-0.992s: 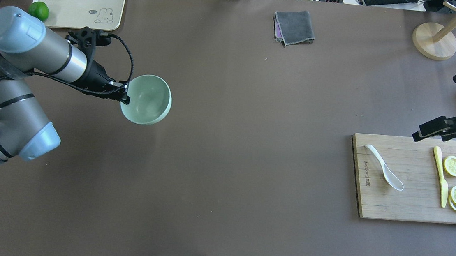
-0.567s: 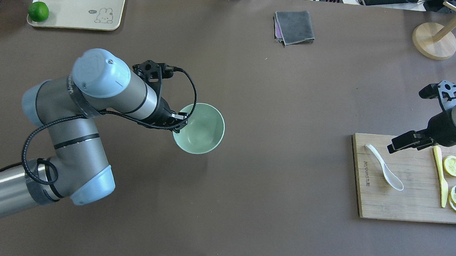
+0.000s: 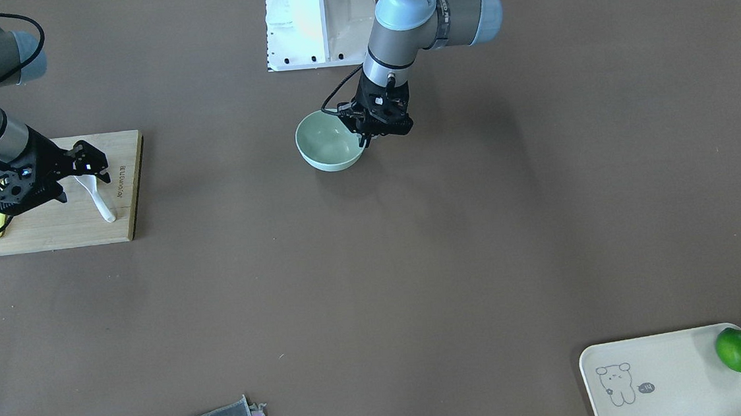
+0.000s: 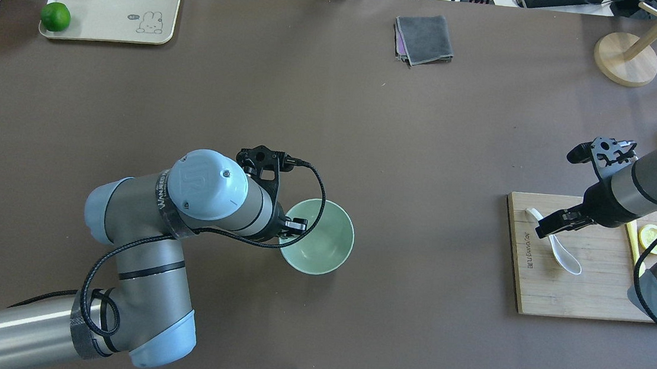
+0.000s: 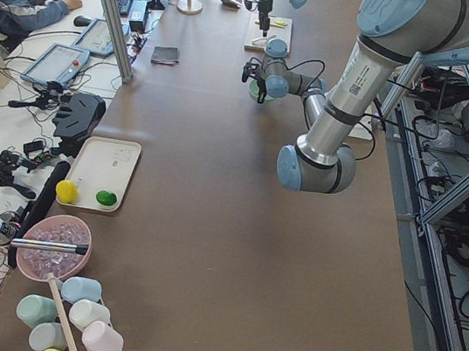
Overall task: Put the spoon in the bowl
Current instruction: 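Grasp the white spoon on the cutting board with the right gripper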
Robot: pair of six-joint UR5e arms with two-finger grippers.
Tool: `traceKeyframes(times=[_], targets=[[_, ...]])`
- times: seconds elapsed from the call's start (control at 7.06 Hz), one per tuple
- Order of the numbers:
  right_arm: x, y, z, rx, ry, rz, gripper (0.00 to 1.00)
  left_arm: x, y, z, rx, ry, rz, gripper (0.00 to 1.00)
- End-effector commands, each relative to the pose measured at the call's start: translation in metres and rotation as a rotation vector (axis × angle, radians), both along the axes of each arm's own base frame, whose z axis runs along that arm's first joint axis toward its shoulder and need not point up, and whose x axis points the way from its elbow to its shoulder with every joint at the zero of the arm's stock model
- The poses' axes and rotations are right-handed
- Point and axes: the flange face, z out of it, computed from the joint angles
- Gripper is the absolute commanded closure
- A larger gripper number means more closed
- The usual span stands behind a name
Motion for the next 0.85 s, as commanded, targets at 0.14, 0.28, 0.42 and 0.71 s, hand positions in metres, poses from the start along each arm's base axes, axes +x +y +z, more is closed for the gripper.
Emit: traceKeyframes(times=[0.14, 0.28, 0.42, 0.71], targets=[[-0.019, 0.004, -0.002, 0.032, 0.021, -0.014, 0.25, 0.012, 0.012, 0.004, 0.001, -0.012, 0.025, 1.0], [-0.022, 0.005, 0.001, 0.033, 0.027, -0.017, 0.3, 0.013, 0.014, 0.004, 0.001, -0.012, 0.028, 1.0], [-0.021, 0.005, 0.004, 0.03, 0.033, -0.016, 0.31, 0.013, 0.014, 0.003, 0.002, -0.01, 0.028, 1.0], [-0.021, 0.005, 0.008, 0.026, 0.039, -0.017, 0.42, 0.013, 0.014, 0.003, 0.002, -0.009, 0.028, 1.0]])
